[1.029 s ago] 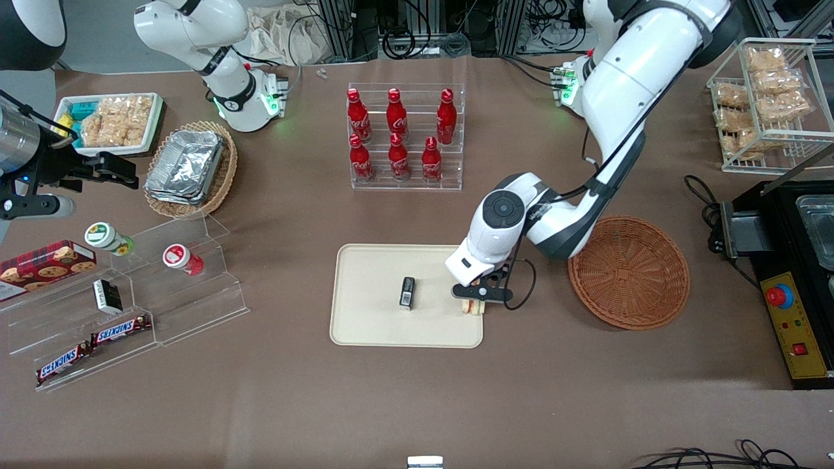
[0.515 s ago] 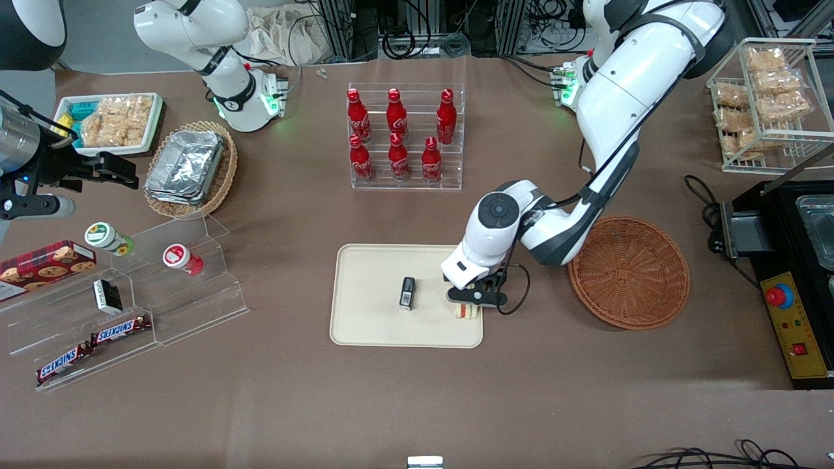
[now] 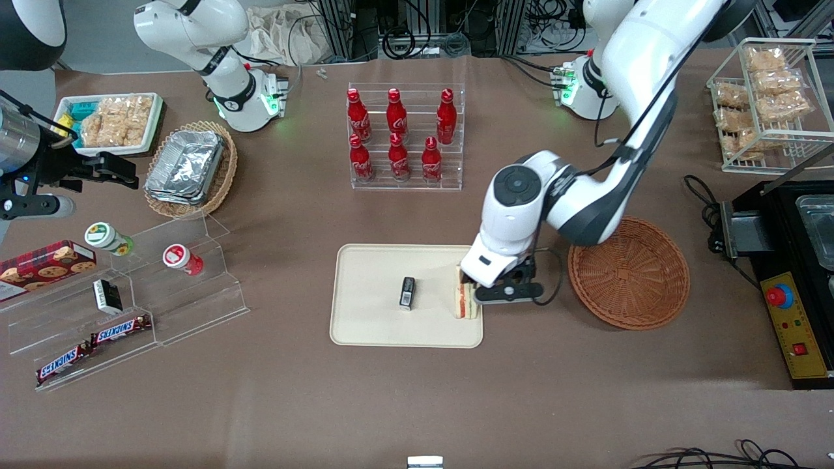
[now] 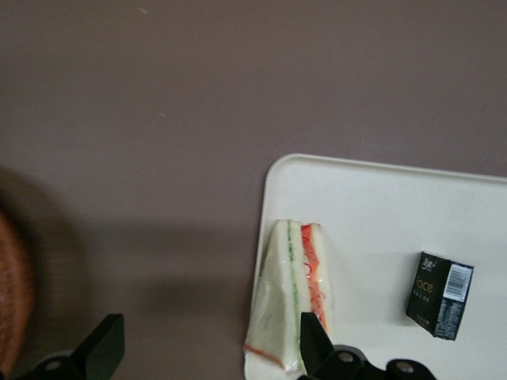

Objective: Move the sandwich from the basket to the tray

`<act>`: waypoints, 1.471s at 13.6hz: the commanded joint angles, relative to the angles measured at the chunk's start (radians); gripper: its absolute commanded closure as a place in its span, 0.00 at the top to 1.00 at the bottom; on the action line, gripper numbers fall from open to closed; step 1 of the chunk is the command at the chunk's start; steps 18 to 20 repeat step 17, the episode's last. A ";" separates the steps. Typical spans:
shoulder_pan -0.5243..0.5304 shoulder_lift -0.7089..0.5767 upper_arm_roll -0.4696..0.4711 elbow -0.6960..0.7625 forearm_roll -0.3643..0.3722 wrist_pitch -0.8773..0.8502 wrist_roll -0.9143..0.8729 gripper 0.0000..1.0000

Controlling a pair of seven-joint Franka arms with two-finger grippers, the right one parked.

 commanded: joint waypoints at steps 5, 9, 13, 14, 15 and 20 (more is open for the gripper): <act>0.160 -0.287 0.062 -0.042 -0.369 -0.371 0.532 1.00; 0.145 -0.444 0.214 -0.047 -0.392 -0.530 0.634 1.00; 0.117 -0.591 0.359 -0.076 -0.408 -0.670 0.797 1.00; 0.117 -0.598 0.378 -0.071 -0.403 -0.672 0.803 1.00; 0.117 -0.592 0.381 -0.054 -0.400 -0.672 0.811 1.00; 0.117 -0.569 0.380 -0.016 -0.403 -0.675 0.808 1.00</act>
